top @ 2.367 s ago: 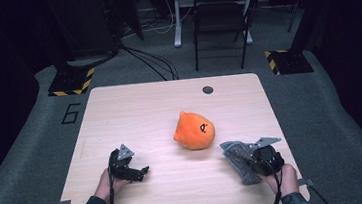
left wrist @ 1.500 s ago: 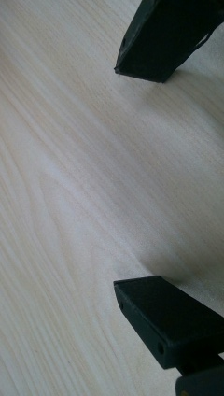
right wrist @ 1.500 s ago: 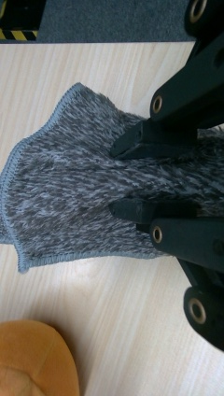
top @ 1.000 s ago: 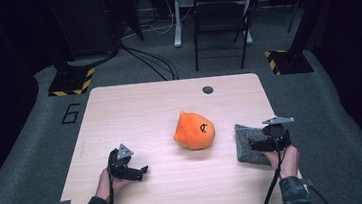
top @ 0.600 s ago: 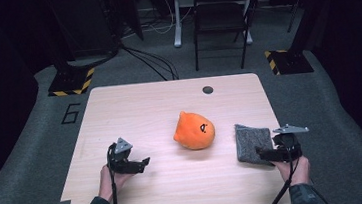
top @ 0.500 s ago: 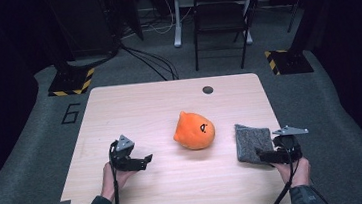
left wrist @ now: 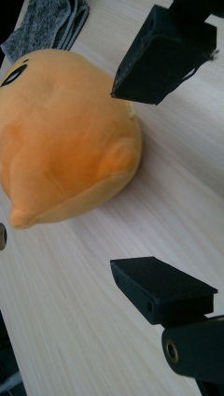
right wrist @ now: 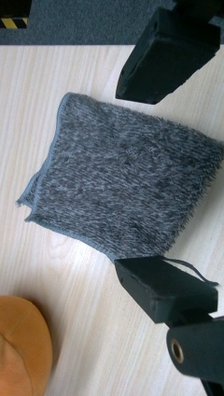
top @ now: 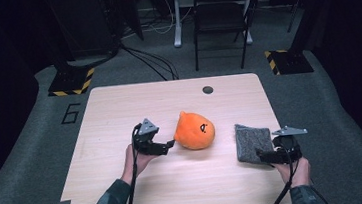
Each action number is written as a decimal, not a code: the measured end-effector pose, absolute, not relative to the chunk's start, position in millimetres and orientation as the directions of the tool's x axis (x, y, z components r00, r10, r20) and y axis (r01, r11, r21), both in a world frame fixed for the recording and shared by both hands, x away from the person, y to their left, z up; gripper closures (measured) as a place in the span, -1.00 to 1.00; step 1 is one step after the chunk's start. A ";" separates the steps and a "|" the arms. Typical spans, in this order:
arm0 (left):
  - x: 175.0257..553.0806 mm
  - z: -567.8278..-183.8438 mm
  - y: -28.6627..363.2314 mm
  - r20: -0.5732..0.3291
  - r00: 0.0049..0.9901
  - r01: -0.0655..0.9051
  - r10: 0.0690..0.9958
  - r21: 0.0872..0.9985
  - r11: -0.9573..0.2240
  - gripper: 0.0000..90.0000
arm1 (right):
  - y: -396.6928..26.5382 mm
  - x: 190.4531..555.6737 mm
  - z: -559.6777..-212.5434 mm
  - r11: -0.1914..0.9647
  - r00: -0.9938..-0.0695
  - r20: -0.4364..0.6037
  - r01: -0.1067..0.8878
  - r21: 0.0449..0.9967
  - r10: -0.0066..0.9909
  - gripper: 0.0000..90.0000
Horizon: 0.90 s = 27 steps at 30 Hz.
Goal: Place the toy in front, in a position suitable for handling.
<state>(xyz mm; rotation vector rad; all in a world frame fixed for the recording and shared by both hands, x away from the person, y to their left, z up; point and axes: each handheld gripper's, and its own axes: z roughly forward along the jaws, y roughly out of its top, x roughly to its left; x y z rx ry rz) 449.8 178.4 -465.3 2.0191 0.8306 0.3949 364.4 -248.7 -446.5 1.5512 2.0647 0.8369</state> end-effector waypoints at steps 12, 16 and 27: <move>475.8 -477.7 135.7 -0.082 0.776 0.411 0.625 0.817 -0.404 -0.49 | -243.8 366.3 -450.0 0.213 -0.302 0.015 0.706 0.675 0.953 -0.68; 472.0 -484.5 131.2 -0.075 0.790 0.401 0.608 0.814 -0.420 0.09 | -241.3 366.3 -452.6 0.217 -0.302 0.013 0.715 0.664 0.953 -0.66; 451.9 -471.4 118.9 -0.084 0.750 0.390 0.656 0.857 -0.336 0.56 | -241.5 366.1 -453.7 0.217 -0.295 0.007 0.718 0.661 0.955 -0.66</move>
